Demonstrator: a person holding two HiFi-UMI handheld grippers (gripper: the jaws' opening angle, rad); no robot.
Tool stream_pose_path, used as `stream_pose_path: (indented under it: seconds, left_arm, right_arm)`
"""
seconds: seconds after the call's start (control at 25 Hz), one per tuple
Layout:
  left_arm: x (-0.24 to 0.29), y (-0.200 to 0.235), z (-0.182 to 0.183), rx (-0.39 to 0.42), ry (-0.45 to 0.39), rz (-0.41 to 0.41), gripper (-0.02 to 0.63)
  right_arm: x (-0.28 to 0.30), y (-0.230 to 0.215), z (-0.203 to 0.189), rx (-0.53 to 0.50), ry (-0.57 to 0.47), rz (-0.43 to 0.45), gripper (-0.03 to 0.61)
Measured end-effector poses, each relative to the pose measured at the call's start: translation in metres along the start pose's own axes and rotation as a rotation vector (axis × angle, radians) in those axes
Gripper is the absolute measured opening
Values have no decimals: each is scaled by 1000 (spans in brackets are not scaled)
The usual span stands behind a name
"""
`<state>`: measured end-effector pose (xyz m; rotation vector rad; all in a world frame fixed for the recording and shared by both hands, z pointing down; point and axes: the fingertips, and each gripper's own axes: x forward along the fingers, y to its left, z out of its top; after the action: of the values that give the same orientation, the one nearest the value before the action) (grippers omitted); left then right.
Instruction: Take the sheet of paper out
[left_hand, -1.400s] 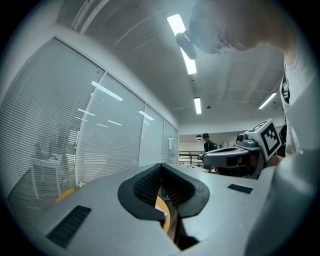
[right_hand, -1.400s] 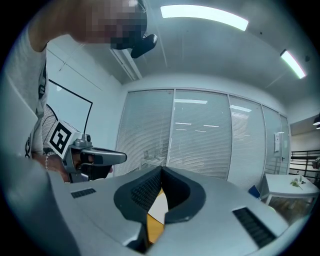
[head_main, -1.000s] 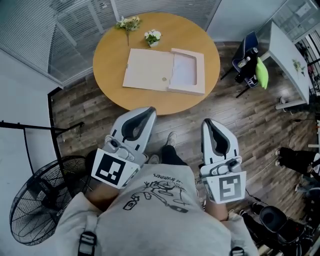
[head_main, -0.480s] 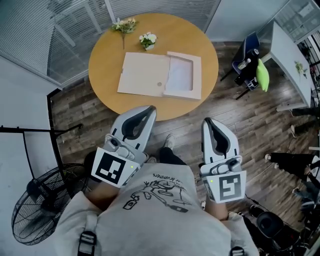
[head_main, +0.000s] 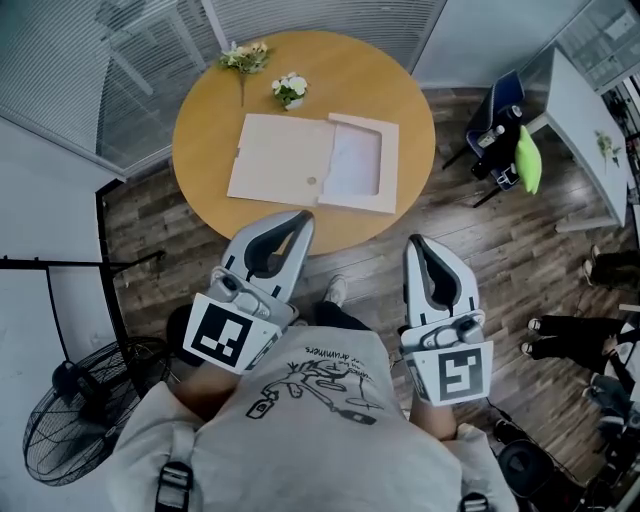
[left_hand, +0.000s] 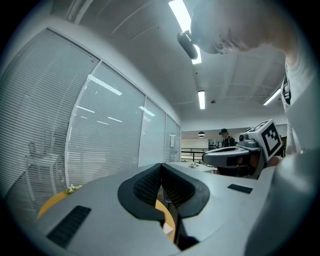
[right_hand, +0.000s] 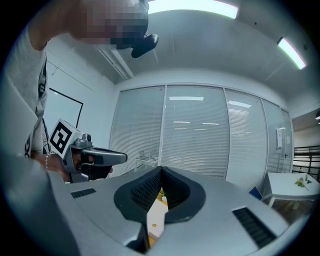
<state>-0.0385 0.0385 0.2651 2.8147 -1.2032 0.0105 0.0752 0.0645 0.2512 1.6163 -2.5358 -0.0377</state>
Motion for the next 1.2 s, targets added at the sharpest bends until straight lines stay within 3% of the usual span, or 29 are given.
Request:
stream_pose_path:
  seconds: [0.72, 1.2]
  left_arm:
    - [100, -4, 3, -5, 12, 25, 20]
    - [130, -4, -3, 4, 20, 45, 20]
  right_arm:
    - [35, -93, -11, 13, 2, 40, 8]
    - [49, -122, -21, 10, 3, 62, 8]
